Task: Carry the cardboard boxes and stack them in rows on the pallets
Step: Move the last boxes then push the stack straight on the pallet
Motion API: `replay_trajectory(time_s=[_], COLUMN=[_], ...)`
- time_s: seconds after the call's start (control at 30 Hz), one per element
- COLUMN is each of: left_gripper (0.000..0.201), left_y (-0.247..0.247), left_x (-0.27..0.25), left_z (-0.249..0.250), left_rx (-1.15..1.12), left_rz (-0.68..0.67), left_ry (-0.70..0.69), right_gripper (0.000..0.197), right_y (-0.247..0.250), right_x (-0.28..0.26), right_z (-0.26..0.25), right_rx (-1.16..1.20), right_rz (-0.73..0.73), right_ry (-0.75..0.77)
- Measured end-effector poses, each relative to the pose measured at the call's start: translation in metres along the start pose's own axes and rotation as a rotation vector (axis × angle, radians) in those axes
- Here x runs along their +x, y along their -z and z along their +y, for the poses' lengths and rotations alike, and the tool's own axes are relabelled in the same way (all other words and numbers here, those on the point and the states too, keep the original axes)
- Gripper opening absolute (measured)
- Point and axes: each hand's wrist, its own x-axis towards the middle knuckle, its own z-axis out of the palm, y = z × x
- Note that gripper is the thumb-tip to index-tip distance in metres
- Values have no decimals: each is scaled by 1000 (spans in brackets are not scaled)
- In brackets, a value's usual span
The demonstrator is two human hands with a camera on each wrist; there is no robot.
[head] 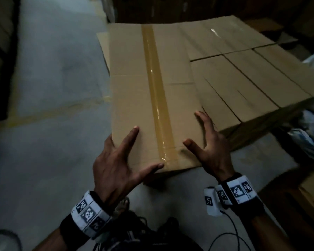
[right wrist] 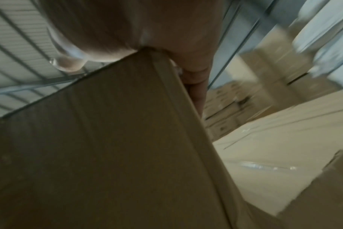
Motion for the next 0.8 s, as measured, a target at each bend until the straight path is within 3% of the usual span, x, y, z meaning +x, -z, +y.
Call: replay_trajectory(time_s=[0.1, 0.27, 0.8], left_gripper=[122, 135, 123], left_y=[-14, -32, -145], left_x=[-23, -38, -37], left_z=[17, 16, -28], left_rx=[19, 22, -119], left_rz=[-19, -151, -294], left_ry=[91, 119, 158], right_gripper=[113, 113, 116], right_y=[5, 2, -46], right_x=[4, 7, 13], right_z=[26, 58, 133], right_rx=[7, -12, -94], right_rz=[-97, -200, -324], right_ry=[32, 23, -68])
